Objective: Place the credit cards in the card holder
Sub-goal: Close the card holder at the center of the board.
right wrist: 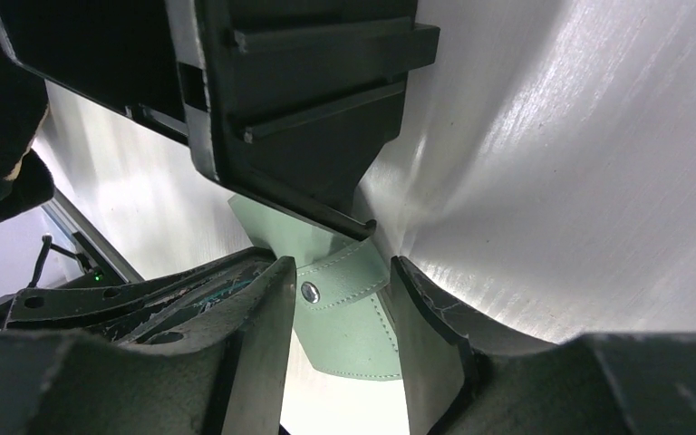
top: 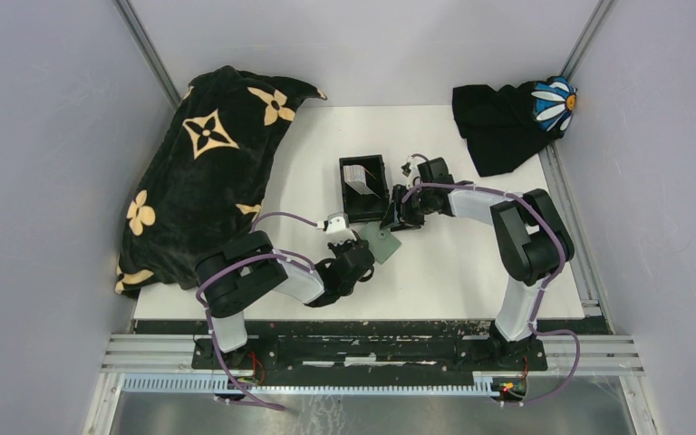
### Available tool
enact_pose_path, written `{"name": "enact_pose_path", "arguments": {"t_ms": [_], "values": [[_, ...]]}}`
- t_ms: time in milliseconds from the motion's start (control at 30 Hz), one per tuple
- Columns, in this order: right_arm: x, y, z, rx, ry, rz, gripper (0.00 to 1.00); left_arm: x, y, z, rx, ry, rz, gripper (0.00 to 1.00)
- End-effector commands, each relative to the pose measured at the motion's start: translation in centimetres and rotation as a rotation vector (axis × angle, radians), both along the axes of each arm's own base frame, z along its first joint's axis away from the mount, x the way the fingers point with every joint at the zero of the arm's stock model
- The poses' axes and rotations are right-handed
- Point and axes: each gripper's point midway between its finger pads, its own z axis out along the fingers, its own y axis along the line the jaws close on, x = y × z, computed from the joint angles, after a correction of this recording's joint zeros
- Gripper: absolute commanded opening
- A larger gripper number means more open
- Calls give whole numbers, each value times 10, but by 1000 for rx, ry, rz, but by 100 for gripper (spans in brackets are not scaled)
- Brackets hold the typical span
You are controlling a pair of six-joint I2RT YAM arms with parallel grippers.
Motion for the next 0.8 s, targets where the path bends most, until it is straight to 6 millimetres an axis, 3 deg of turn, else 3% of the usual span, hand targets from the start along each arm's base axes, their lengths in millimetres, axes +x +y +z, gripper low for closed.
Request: {"name": "enact_pose_path", "arguments": {"t_ms": [0,767], "values": [[5,2,11,49,-38,-1,50,-16,25,-44,164,104,-25,3],[-19,-3,-11,93,15,-28,50,-17,21,-46,152,116,-40,3]]}}
